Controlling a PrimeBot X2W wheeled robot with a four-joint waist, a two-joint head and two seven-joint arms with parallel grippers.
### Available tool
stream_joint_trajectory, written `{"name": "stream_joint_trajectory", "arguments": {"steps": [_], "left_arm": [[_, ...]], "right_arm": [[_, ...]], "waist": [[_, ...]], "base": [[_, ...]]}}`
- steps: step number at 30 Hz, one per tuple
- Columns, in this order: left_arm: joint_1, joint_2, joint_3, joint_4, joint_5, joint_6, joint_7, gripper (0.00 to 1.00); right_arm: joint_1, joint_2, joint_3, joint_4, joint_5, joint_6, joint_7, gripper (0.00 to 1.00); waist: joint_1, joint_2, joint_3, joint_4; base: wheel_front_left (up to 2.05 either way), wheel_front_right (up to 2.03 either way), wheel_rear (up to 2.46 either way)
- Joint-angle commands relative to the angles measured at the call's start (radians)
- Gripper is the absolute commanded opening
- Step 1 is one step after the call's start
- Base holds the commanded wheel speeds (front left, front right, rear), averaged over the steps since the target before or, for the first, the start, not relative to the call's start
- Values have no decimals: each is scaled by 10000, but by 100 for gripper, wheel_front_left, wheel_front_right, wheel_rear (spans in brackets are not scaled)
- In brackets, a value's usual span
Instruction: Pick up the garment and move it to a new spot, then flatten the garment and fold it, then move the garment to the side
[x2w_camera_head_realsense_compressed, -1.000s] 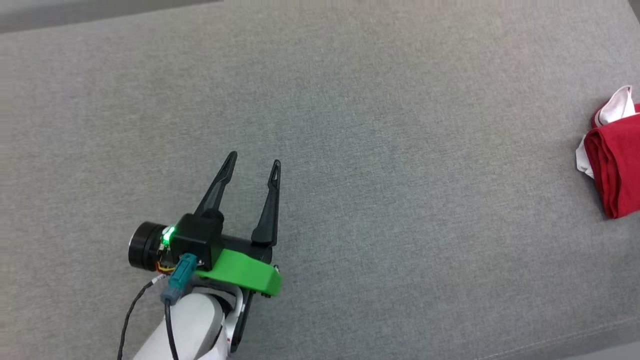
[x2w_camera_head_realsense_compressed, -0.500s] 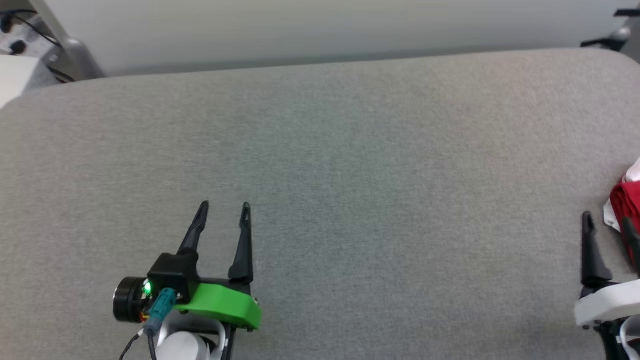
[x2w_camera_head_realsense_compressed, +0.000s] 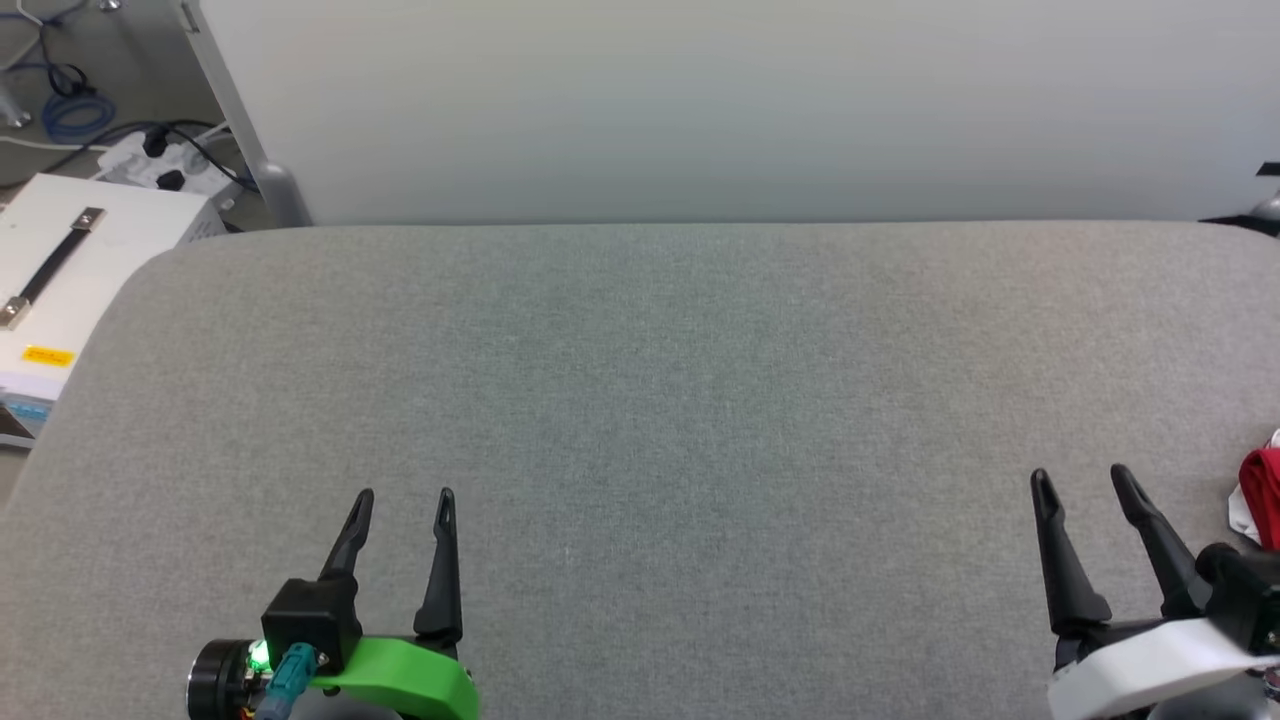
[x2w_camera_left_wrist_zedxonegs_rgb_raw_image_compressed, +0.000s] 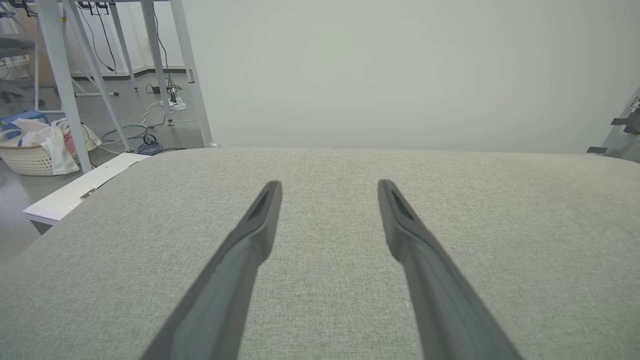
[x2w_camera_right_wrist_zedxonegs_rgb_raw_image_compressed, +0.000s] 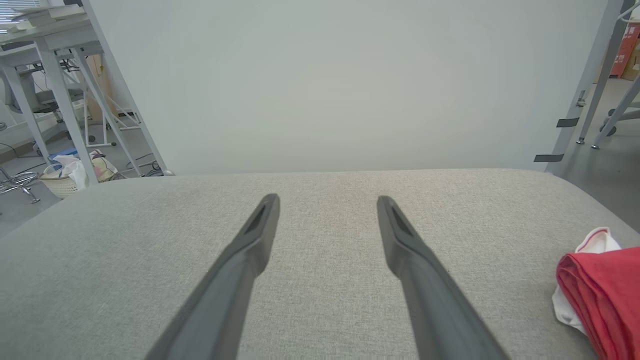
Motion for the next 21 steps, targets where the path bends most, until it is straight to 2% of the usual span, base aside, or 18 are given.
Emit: {"name": "stream_joint_trajectory", "arguments": {"steps": [1,10,21], "left_arm": [[165,43,28,16,51,-62,-58,100],[373,-77,5,224,81,-74,-58,100],[275,-90,-148,493,59,-88,17,100]], "right_arm": [[239,6,26,-167,-181,-7,93,100],[991,220,-254,-734,-374,-7,551,100],[1033,354,-293,-815,-551,-7,643,100]], "waist": [[1,0,-244,91],[1,0,-553,111],[1,0,-553,60]], "base": [[0,0,0],[0,0,0],[0,0,0]]}}
